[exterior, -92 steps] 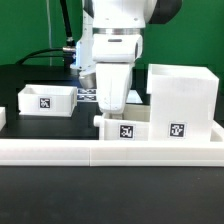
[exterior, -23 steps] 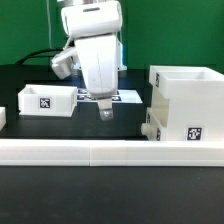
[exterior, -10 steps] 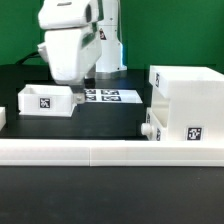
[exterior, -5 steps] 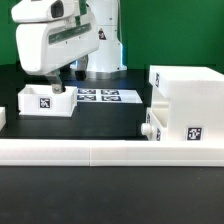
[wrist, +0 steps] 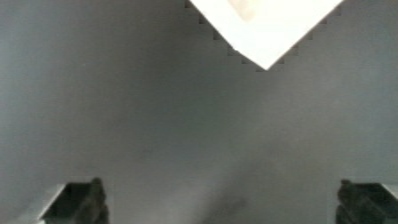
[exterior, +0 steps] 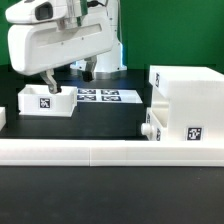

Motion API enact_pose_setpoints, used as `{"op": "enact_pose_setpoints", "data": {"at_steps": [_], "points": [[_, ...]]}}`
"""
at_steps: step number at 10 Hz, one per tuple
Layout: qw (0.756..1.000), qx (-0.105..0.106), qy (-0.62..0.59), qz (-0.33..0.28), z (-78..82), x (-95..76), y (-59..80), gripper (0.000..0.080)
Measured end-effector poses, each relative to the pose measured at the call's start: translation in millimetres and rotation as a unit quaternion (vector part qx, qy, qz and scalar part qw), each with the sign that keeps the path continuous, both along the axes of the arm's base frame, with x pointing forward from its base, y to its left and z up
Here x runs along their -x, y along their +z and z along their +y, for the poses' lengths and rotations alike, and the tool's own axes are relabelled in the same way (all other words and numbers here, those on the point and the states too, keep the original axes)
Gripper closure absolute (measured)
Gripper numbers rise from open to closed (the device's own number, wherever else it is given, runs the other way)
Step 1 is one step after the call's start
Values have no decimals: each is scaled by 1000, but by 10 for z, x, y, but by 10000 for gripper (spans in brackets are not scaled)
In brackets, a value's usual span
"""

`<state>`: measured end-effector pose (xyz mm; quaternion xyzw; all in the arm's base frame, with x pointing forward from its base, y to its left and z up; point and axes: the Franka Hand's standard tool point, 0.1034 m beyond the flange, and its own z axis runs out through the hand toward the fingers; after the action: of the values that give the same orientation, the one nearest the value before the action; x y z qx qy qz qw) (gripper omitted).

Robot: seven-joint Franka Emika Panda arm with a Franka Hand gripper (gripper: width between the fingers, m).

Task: Assemble drawer

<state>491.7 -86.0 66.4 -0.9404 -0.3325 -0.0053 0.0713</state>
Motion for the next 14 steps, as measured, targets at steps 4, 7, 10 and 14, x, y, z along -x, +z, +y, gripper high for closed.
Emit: {"op": "enact_pose_setpoints", "data": {"at_steps": [4,7,10,14], "points": [[981,27,-189,-28,-67,299,-20,150],[957,20,-288,-18,-18,396,-81,150],[934,12,-357,-8,14,393,-84,150],[928,17,-371,2,48,642,-193,150]]}}
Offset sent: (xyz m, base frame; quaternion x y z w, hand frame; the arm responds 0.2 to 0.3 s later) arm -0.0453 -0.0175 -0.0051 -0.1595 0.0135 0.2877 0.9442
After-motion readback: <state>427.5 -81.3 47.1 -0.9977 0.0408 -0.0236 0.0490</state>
